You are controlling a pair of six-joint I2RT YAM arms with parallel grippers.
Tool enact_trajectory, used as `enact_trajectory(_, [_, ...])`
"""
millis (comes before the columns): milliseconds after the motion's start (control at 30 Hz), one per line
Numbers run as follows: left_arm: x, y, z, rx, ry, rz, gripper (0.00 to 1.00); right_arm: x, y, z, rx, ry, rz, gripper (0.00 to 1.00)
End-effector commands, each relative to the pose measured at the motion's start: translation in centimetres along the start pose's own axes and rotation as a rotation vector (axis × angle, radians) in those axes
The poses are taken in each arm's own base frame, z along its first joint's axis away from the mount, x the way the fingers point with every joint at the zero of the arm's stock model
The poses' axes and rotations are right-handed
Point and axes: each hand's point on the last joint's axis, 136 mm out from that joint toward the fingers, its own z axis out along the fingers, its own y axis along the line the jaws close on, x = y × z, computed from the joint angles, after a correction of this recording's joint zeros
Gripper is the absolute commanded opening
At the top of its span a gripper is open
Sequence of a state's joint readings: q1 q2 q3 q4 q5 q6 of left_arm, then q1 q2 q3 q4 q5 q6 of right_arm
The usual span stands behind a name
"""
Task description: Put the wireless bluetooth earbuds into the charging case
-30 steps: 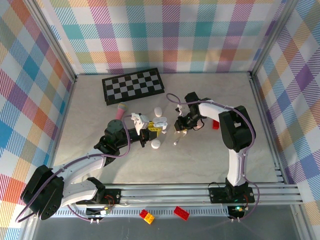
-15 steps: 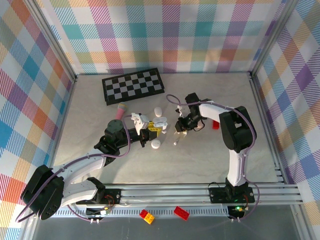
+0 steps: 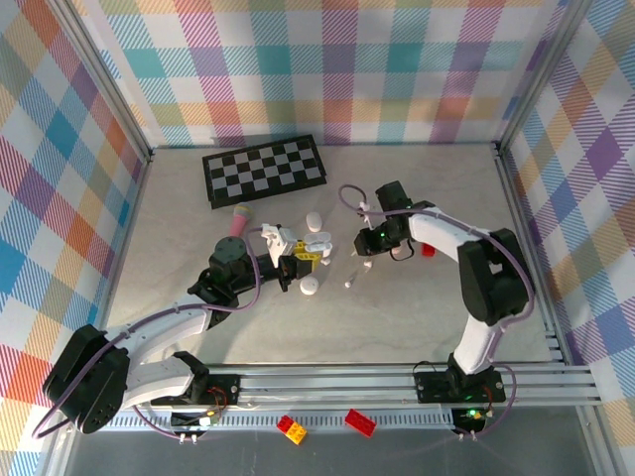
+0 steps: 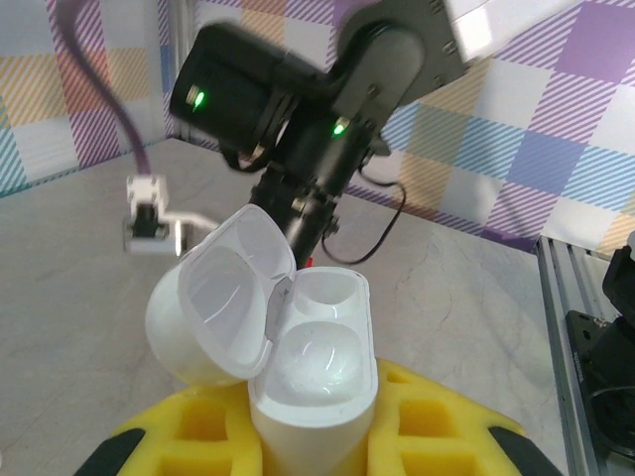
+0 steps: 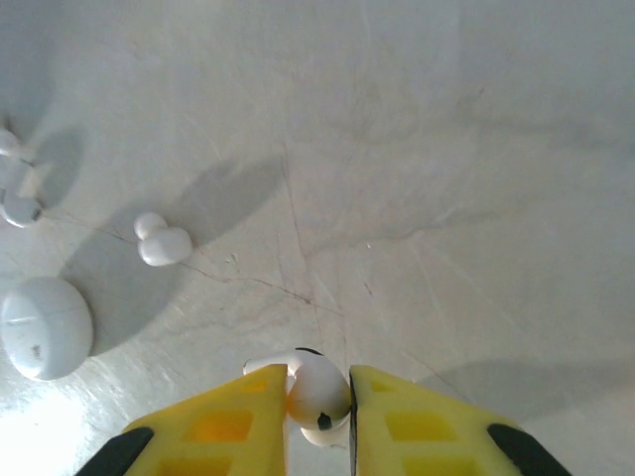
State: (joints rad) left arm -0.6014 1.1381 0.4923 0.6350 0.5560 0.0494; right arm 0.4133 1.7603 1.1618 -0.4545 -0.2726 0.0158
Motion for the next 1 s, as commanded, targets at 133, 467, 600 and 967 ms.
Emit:
enact_trajectory(133, [-0.1,1.3,0.5,-0.045,-0.01,0.03,0.04,-3.7,2.3,-6.5,0.114,-0.282,-0.155,0.21])
enact_trajectory(467, [0.3,2.0,1.6,-0.043,0.017,0.048,0.04,-4.3,9.2,-14.1,0.213,-0.473,-0.457,0.2])
enact_trajectory(600, [0.4,2.0,1.9,-0.034,0.034,0.055,0.04,-4.1,12.2,-15.8,0.195,-0.517,-0.565,0.2])
enact_trajectory(967, [-0.2,1.6,1.9,-0.014,0.018,0.052,0.04,-4.5,17.3,-15.4,0.125,-0.553,-0.691,0.2])
